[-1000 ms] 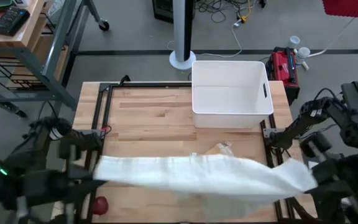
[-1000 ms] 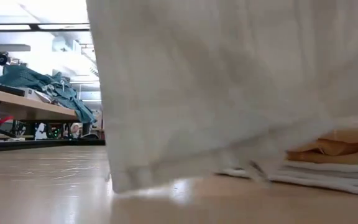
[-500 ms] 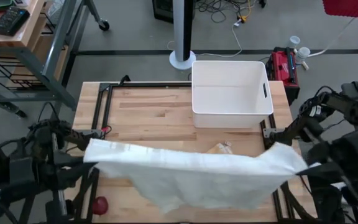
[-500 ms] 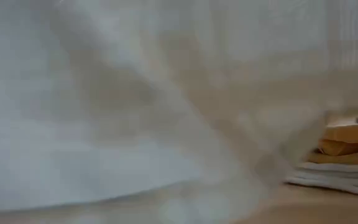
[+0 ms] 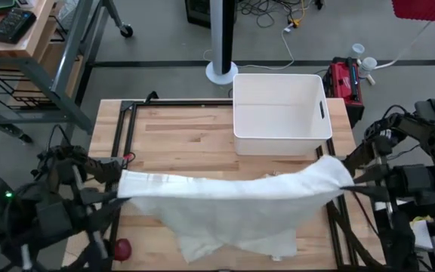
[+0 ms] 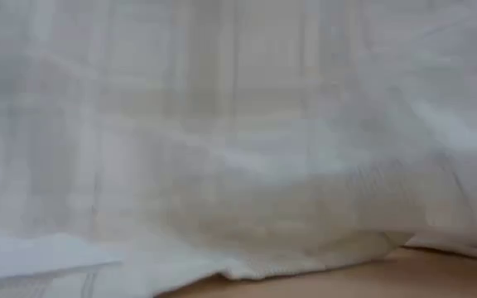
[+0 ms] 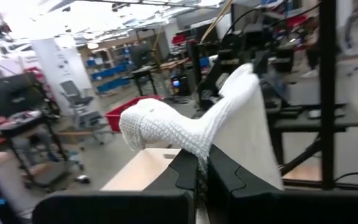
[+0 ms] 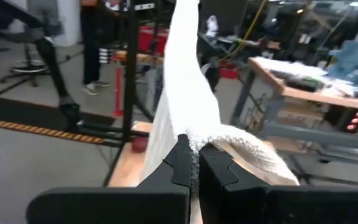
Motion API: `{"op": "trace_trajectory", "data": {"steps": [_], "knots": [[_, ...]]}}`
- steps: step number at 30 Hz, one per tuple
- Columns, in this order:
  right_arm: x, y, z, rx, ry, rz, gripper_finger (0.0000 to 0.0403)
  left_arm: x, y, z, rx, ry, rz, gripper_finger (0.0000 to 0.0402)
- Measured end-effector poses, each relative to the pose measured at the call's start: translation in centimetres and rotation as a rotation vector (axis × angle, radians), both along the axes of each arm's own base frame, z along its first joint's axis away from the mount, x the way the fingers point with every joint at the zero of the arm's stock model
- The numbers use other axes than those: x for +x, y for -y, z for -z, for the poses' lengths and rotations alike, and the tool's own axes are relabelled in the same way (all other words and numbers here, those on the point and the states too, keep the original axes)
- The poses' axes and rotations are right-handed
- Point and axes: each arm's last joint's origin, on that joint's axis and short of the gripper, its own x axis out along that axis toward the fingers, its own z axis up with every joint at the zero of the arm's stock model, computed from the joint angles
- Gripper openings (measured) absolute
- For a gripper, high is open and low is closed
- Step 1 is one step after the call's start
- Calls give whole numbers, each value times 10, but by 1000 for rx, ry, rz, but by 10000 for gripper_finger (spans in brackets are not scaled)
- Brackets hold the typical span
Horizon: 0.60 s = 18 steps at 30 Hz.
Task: Fold towel
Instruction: Fold the white checkered towel
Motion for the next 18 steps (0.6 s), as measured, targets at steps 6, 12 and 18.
{"op": "trace_trajectory", "data": {"steps": [6,12,18], "knots": [[4,2,4,-101,9,48,0,22,-6,8,70,-35,-78,3],[12,2,18,-288,31,198,0,46,-18,19,141,-76,-164,8],[14,7,17,-453,95,348,0,60,-35,26,173,-101,-234,2]]}}
